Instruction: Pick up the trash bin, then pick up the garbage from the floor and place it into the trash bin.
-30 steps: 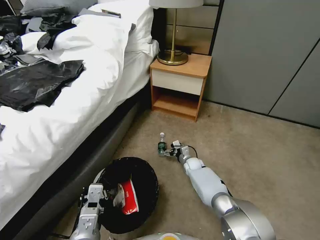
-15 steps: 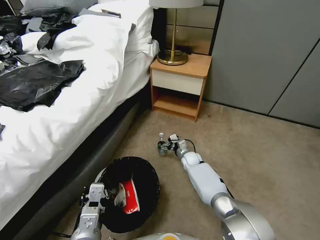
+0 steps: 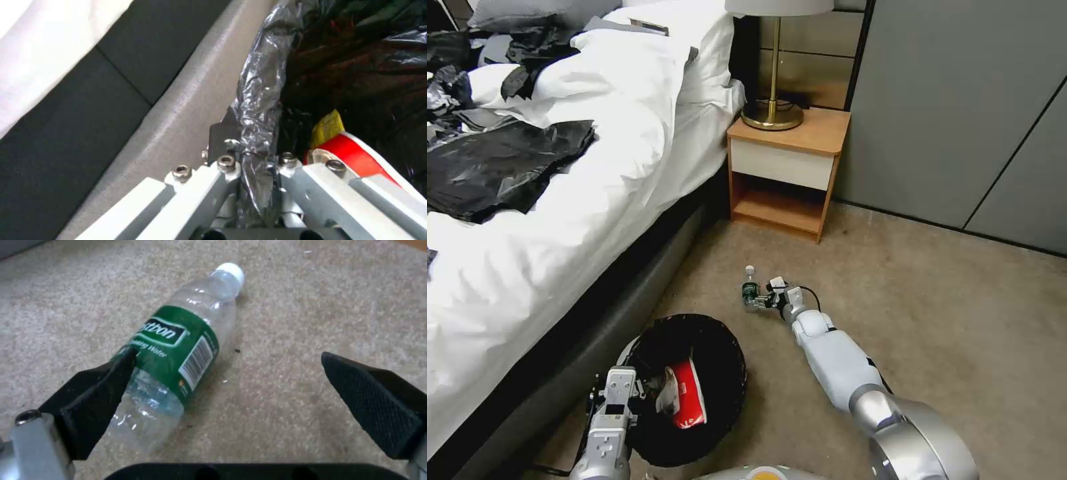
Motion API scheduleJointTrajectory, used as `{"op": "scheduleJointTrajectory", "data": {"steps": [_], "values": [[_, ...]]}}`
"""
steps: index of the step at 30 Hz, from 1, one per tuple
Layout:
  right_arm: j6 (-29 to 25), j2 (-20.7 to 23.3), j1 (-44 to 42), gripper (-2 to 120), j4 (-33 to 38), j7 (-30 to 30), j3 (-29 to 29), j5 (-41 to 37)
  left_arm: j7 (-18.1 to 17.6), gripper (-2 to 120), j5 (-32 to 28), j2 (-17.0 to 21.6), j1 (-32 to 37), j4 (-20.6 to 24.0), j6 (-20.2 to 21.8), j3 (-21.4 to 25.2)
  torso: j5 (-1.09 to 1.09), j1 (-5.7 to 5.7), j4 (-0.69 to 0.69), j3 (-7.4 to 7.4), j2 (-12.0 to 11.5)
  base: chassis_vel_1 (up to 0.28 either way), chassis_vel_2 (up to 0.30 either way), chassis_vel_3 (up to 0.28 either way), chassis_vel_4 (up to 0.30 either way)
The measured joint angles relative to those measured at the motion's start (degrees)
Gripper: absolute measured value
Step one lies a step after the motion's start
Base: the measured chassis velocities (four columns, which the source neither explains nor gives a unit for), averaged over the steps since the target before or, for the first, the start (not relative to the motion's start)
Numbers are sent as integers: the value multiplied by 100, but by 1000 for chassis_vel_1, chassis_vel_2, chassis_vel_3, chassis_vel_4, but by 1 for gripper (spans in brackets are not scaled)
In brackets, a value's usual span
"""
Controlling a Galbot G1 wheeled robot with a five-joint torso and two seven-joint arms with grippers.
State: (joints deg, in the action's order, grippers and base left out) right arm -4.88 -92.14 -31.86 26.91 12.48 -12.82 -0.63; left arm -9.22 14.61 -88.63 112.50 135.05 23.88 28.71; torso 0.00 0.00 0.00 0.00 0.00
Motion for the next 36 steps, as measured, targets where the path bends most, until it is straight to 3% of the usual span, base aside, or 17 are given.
{"op": "scheduleJointTrajectory", "data": {"steps": [19,36], "values": [[-242,0,55,100,144,370,103,229,-1,0,18,-23,-6,-23,-20,-21,0,0,0,0,0,0,0,0,0],[-165,0,66,100,-174,490,103,42,-8,0,82,-52,18,-40,-50,-41,0,0,0,0,0,0,0,0,0]]}}
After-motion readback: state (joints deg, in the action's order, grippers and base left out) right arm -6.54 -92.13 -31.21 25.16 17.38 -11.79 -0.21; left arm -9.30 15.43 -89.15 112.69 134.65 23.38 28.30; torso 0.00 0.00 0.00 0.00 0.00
